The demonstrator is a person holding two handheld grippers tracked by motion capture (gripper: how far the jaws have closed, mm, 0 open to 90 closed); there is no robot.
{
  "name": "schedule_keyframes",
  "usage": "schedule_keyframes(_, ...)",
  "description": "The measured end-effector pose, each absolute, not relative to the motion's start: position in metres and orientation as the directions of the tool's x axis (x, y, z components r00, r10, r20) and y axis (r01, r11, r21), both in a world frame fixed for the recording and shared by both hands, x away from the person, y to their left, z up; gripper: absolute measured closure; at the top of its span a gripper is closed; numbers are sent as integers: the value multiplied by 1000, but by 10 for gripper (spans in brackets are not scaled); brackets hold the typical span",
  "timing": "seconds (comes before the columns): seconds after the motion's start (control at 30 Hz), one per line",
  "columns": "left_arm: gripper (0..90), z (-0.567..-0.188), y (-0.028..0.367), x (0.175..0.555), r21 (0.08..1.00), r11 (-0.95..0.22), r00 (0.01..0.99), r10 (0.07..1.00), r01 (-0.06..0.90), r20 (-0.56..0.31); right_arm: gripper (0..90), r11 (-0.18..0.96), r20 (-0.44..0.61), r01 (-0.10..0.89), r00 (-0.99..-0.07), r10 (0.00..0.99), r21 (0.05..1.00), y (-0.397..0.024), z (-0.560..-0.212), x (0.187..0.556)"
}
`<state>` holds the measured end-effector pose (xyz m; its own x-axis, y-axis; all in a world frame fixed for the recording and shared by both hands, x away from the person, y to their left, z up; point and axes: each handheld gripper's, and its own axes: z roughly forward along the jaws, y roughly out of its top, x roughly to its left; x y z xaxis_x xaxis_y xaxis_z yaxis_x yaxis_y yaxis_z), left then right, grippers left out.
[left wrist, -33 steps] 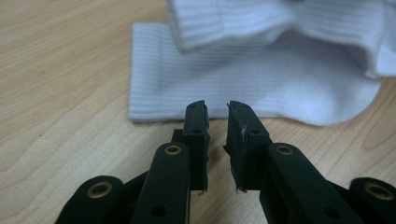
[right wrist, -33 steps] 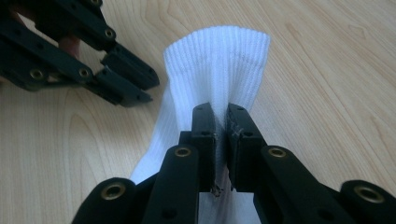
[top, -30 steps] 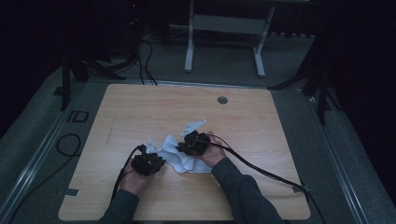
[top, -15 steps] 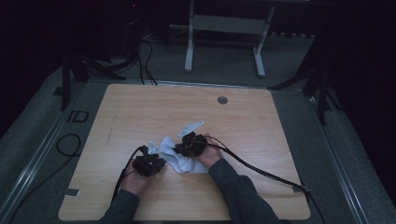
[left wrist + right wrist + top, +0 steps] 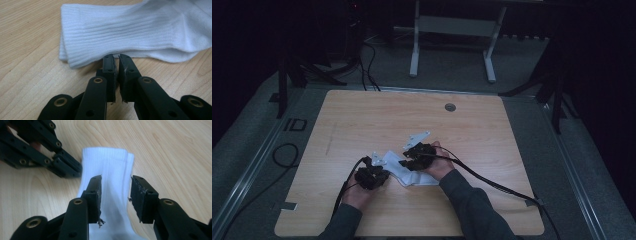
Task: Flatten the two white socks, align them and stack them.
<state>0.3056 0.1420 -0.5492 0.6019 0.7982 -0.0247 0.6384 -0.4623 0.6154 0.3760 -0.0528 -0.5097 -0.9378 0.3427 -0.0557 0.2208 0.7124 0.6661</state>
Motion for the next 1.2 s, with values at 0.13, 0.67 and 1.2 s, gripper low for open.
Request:
schedule_keyframes(0.13,838,-547,141,305,621,-464,603,798,632,-17,614,732,-76,220,-934,348,645,-57,-507,376)
schedule_keyframes(0.67,840,-527,150,331,673,-427,552,833,604,35,601,779,-179,252,-890,420,574,-96,-487,377)
schedule_keyframes(1.2,852,-537,141,347,651,-451,563,825,611,43,617,716,-162,412,-795,585,564,-162,-487,354)
